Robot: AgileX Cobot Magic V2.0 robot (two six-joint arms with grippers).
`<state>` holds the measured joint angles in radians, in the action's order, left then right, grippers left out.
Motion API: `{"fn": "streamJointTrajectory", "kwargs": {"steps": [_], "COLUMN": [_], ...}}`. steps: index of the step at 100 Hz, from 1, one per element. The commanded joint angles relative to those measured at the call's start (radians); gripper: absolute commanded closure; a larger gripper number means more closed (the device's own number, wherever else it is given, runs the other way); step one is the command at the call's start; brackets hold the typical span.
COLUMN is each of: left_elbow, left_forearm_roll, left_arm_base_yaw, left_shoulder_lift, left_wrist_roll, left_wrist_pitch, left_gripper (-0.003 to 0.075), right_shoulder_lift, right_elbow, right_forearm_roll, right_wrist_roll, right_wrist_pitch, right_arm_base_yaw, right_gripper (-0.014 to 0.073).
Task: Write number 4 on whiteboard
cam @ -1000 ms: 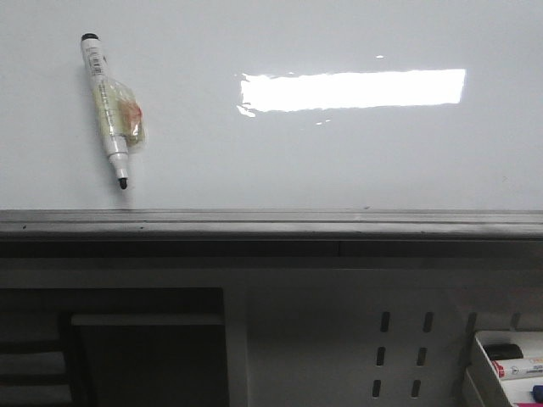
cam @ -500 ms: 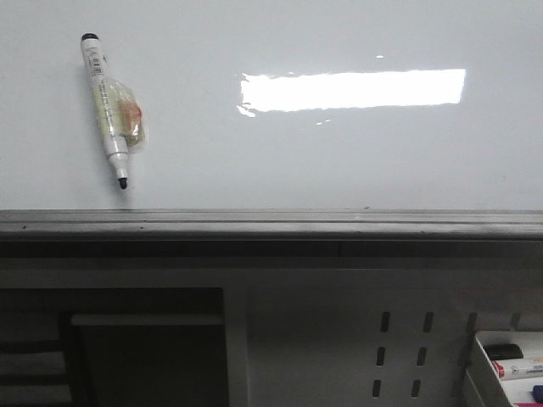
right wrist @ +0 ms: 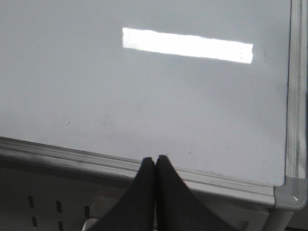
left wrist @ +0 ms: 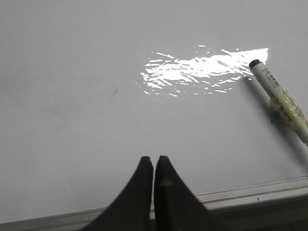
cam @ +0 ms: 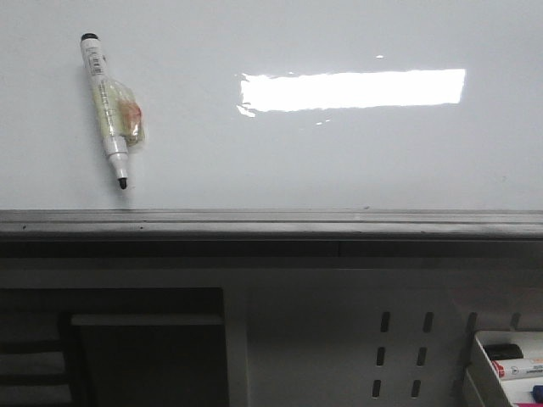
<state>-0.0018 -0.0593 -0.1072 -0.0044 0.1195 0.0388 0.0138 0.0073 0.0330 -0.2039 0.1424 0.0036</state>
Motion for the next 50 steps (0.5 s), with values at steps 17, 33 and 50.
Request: {"fn": "streamJointTrajectory", "kwargs": {"steps": [17,33,50], "left_elbow": [0.027,0.027,0.027], "left_forearm_roll": [-0.089,-0.098,-0.118], "left_arm_base_yaw": [0.002,0.002,0.002], "left_shoulder_lift": [-0.029,-0.029,-0.029], "left_wrist_roll": [-0.007,-0.007,-0.007], "left_wrist_pitch": [-0.069,-0.069,-0.113], "left_gripper": [0.0741,0.0741,0.0741], "right_shoulder_lift": [0.016,0.016,0.016], "right_elbow": [0.022,0.022,0.02], "right_forearm_roll": [0.025,0.025,0.032], "right_wrist_roll": [0.005,0.005,0.005], "right_wrist_pitch": [-0.112,-0.111,-0.156], "right_arm_base_yaw": [-0.004,-0.004,-0.004], "right_gripper": [0.0661,0.0661,0.0661]}}
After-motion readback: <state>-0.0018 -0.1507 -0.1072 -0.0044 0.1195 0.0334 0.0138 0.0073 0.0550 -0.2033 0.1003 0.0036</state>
